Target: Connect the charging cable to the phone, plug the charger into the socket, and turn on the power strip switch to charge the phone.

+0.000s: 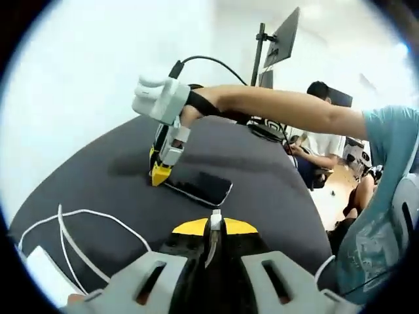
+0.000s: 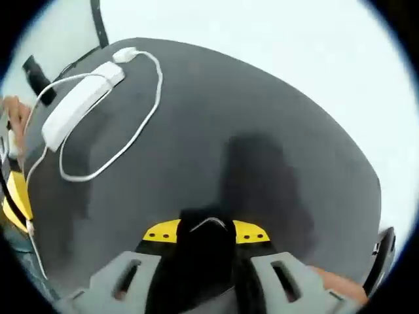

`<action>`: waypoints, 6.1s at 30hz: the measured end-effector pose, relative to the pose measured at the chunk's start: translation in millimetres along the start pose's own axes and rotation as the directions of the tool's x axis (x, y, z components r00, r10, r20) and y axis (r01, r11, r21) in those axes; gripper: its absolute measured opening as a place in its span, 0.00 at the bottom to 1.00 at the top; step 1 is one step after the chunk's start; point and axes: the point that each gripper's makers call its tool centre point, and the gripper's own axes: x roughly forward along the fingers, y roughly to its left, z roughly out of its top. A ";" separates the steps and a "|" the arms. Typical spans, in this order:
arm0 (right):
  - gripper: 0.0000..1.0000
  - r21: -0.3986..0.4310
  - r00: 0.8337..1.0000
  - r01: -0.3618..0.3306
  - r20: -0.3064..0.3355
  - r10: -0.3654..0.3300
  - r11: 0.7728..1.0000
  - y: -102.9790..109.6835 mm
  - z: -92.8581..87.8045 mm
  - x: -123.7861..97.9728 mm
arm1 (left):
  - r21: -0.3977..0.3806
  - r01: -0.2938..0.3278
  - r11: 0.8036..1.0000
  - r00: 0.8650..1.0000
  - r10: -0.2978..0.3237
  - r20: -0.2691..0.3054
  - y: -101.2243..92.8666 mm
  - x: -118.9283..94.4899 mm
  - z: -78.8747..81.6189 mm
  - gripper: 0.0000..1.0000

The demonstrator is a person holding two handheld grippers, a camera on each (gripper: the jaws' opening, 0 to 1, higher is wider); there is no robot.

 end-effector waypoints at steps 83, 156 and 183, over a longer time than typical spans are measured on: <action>0.44 0.582 0.695 0.415 0.294 -0.656 0.700 -134.0 -177.7 -89.4 | 0.128 0.198 0.972 0.980 -0.193 -0.050 -17.6 -7.9 -23.4 0.24; 0.36 0.787 0.367 0.020 0.568 -0.737 0.617 -160.8 -156.7 -134.6 | 0.744 -0.231 0.627 0.835 0.521 -0.180 55.4 64.7 7.6 0.00; 0.57 0.312 0.521 -0.148 0.831 -0.195 0.938 -137.2 -99.8 -98.5 | 0.857 -0.271 0.438 0.745 0.659 -0.101 59.1 134.7 26.8 0.00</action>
